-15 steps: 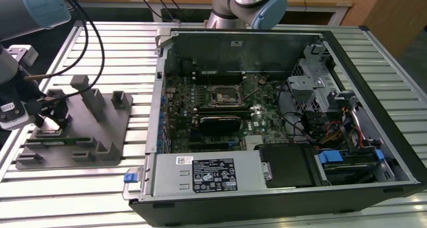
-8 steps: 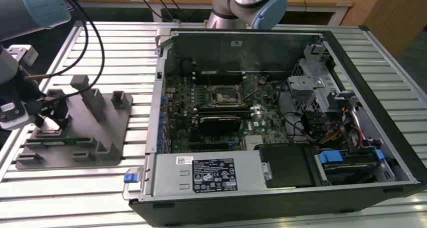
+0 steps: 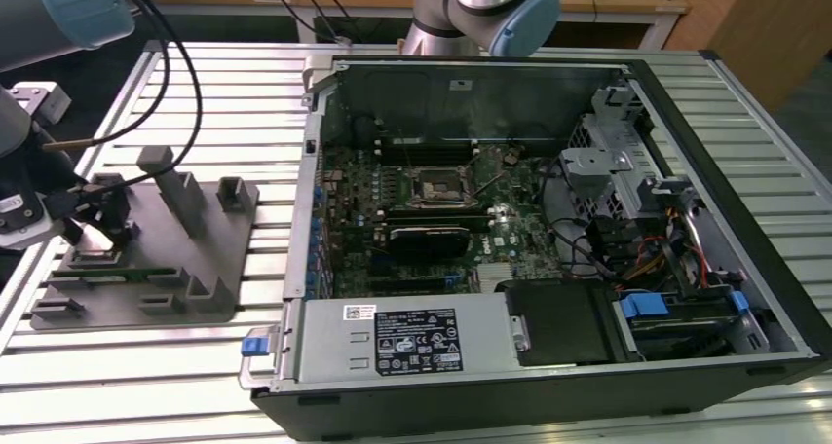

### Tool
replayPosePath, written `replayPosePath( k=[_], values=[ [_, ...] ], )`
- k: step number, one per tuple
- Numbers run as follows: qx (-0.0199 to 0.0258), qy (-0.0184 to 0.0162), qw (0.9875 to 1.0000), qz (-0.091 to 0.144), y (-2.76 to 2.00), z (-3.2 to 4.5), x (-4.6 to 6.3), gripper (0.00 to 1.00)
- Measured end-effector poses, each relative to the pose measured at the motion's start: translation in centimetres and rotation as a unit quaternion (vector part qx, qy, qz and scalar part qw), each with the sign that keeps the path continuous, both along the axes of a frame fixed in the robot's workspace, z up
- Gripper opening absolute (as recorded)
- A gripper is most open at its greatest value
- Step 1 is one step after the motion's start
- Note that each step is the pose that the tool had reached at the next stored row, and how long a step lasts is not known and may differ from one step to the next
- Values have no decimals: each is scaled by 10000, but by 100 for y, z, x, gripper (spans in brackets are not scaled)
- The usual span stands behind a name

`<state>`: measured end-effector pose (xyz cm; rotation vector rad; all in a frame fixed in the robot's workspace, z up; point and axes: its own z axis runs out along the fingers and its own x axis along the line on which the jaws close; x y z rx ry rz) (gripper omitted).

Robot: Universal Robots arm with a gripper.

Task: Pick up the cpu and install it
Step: 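Pick up the cpu and move it towards the insertion slot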

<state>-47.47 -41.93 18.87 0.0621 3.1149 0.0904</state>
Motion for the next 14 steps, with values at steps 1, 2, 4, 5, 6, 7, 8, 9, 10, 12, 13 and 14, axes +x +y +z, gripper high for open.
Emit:
replayPosePath(
  k=[1,2,4,5,6,7,8,9,10,12,13,14],
  values=[
    [0,0,10000,0,0,10,0,55],
    [0,0,10000,0,0,21,0,55],
    [0,0,10000,0,0,43,0,55],
    [0,0,10000,0,0,55,0,55],
    [0,0,10000,0,0,66,0,55],
    [0,0,10000,0,0,79,0,55],
    [0,0,10000,0,0,96,0,55],
    [0,0,10000,0,0,111,0,55],
    [0,0,10000,0,0,127,0,55],
    [0,0,10000,0,0,158,0,55],
    [0,0,10000,0,0,171,0,55],
    [0,-1,10000,0,0,183,0,55]
  ],
)
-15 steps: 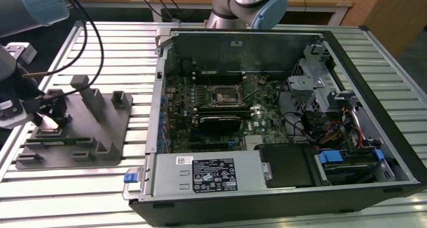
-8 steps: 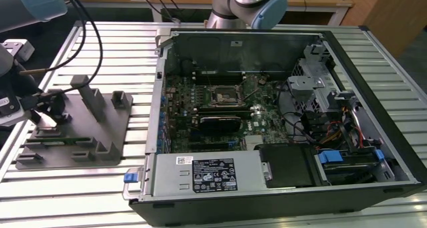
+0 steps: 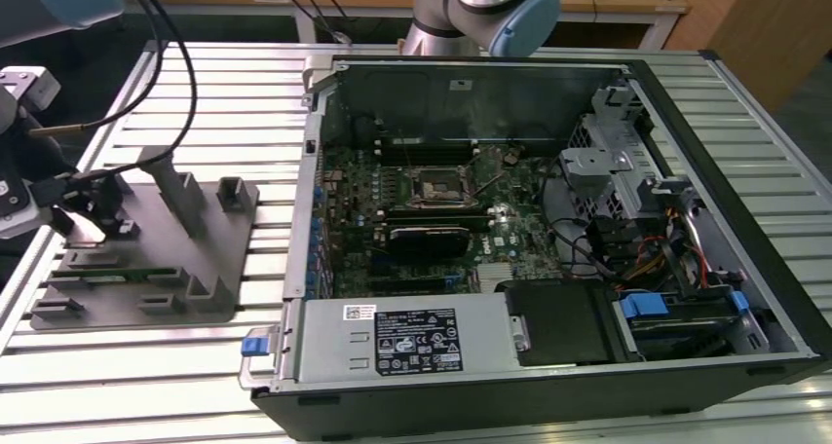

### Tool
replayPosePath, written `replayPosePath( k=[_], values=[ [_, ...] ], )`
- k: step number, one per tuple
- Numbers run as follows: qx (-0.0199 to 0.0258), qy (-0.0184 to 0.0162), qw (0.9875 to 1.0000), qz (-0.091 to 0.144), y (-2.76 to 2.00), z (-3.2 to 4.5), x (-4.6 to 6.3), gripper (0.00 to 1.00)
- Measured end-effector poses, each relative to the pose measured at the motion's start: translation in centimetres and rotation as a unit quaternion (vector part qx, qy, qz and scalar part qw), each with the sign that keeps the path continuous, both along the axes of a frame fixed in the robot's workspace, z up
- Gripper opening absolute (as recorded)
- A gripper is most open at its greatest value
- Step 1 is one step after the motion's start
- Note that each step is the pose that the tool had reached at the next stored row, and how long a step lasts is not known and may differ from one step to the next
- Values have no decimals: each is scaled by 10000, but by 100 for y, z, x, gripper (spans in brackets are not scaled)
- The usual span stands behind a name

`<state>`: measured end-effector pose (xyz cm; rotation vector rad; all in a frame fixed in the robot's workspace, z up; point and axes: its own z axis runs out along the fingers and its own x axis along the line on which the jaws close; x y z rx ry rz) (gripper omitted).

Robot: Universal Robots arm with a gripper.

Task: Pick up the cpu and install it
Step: 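Pick up the cpu and move it towards the insertion slot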

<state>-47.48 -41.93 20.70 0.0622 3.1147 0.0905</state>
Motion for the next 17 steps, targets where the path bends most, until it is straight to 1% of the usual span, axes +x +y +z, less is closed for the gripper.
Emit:
replayPosePath(
  k=[9,10,17],
  values=[
    [0,0,10000,0,0,105,0,55],
    [0,0,10000,0,0,158,0,55],
    [2,1,10000,0,0,205,0,55]
  ],
)
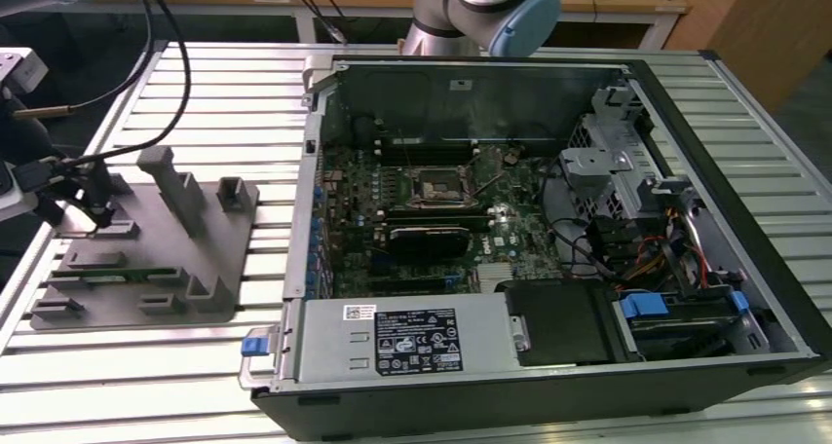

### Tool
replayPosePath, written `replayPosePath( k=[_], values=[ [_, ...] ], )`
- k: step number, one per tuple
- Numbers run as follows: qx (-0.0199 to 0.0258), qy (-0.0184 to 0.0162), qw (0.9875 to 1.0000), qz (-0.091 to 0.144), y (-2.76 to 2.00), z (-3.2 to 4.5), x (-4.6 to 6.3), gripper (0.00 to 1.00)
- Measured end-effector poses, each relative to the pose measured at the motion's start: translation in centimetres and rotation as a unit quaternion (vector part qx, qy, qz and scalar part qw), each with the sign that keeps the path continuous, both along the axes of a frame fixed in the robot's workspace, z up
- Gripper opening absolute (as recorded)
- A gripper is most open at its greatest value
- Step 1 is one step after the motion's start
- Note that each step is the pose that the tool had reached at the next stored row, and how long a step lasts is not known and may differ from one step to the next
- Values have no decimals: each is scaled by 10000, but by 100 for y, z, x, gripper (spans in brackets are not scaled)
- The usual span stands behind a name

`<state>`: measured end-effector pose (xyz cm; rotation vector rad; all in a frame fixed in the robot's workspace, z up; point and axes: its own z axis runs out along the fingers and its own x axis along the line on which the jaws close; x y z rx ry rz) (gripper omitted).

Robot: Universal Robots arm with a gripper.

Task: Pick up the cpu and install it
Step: 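Pick up the cpu and move it towards the insertion slot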

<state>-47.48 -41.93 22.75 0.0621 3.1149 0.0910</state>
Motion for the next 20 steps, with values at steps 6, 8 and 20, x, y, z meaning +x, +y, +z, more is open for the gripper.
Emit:
replayPosePath(
  k=[6,8,20],
  values=[
    [0,-1,10000,0,0,40,0,55],
    [0,0,10000,0,0,54,0,55],
    [0,0,10000,0,0,180,0,55]
  ],
)
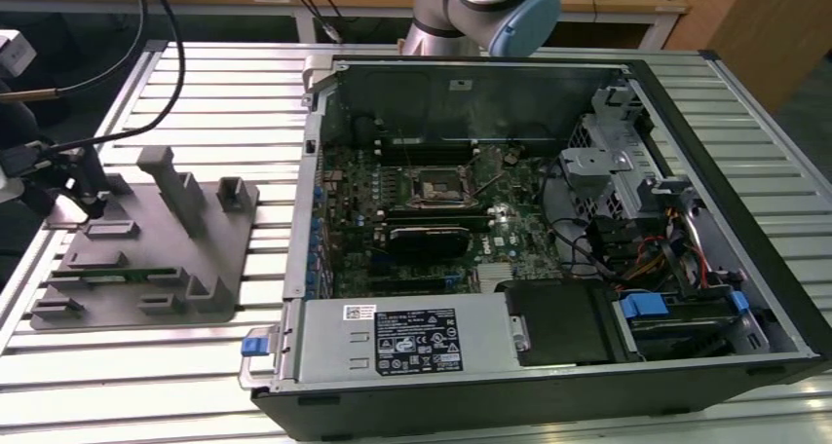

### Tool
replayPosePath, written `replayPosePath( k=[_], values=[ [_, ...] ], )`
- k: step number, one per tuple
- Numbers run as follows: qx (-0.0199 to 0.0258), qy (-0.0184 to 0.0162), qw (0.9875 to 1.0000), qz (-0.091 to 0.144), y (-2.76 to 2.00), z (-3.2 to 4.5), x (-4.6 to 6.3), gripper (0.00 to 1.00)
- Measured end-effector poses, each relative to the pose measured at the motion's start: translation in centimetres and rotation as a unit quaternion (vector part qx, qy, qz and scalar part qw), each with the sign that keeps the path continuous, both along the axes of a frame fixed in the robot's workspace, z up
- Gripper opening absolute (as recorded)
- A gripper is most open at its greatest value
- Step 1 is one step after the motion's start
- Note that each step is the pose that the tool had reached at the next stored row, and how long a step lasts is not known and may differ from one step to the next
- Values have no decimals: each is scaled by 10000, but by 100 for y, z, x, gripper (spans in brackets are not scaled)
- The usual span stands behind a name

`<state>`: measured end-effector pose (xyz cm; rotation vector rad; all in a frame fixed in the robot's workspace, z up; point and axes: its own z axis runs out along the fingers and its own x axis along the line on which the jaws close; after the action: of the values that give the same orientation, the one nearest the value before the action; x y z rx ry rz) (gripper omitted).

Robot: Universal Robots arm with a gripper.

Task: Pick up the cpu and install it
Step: 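Pick up the cpu and move it towards the insertion slot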

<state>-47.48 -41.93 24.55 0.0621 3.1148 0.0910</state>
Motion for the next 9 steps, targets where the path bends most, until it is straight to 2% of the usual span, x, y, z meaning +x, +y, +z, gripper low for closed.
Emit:
replayPosePath(
  k=[9],
  values=[
    [1,-2,10000,0,0,62,0,55]
  ],
)
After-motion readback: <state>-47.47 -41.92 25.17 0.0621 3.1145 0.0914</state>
